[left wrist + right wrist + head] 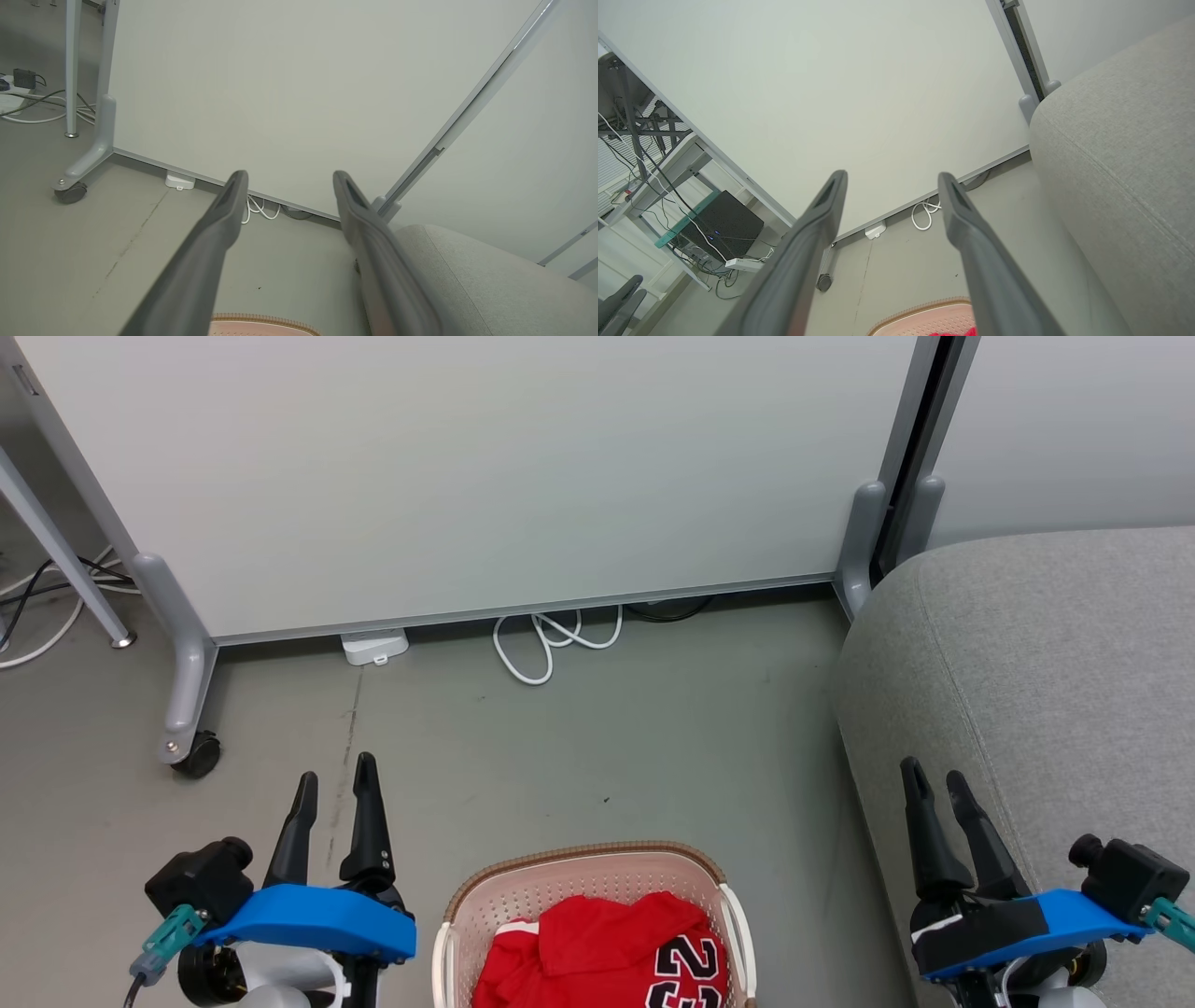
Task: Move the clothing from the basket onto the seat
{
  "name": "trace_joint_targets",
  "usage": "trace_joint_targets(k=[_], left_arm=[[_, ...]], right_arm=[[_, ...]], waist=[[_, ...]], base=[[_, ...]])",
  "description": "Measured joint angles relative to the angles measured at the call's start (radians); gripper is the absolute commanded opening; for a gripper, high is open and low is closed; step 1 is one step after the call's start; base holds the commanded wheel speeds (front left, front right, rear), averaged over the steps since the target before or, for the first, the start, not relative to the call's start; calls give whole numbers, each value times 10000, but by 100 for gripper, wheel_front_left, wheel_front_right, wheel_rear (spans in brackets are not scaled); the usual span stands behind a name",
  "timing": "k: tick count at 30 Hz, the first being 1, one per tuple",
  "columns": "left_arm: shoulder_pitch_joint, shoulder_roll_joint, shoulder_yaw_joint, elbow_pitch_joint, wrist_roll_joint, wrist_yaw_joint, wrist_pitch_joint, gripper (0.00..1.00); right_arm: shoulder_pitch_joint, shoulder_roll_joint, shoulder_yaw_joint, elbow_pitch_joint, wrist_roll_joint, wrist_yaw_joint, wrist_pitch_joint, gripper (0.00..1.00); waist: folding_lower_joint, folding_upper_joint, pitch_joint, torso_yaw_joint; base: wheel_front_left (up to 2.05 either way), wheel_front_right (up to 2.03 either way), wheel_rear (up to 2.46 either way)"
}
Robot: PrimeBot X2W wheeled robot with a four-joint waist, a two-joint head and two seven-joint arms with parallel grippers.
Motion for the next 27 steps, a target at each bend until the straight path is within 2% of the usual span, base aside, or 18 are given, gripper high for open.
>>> trace_joint_targets(k=[27], left_arm=[[-231,238,-857,61,2669,447,-679,100]], right_arm=[[-97,-13,349,107,-2918,12,-673,100]], waist=[[0,0,1,129]], base=[[0,0,0]])
